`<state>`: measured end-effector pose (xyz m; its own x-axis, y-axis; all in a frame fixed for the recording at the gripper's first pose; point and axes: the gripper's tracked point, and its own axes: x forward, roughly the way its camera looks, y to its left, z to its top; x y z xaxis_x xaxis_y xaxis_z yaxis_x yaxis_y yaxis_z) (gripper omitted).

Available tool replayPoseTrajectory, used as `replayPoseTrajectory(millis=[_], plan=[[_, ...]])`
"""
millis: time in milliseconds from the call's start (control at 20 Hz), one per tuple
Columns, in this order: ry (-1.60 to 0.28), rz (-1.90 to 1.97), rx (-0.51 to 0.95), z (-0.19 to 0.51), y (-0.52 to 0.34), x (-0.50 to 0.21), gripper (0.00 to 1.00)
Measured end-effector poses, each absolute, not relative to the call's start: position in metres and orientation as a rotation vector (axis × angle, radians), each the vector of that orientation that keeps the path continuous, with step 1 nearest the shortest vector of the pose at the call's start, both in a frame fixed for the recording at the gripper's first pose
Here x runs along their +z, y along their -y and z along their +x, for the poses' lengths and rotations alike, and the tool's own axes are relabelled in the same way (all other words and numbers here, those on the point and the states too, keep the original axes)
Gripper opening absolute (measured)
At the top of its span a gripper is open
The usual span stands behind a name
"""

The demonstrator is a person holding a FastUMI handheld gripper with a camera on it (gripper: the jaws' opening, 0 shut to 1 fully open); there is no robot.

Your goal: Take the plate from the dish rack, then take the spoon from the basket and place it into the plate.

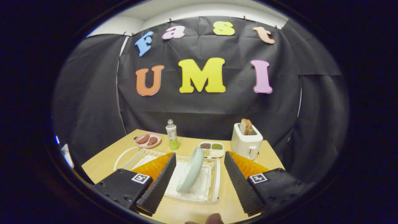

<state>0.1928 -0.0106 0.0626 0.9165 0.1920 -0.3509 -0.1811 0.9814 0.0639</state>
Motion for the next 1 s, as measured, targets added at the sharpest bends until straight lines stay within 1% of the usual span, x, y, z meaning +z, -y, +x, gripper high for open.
replayPoseTrajectory(millis=[200, 600, 650, 800, 900, 1000], plan=[[-0.498, 0.026, 0.206, 0.224, -0.01, 0.036, 1.0], [-0.737, 0.148, 0.224, 0.253, -0.043, -0.024, 0.99], [-0.748, 0.151, 0.212, 0.255, -0.044, -0.027, 0.96], [-0.777, 0.15, 0.165, 0.263, -0.045, -0.038, 0.93], [-0.81, 0.156, 0.13, 0.263, -0.046, -0.045, 0.88], [-0.857, 0.16, 0.108, 0.26, -0.049, -0.053, 0.75]])
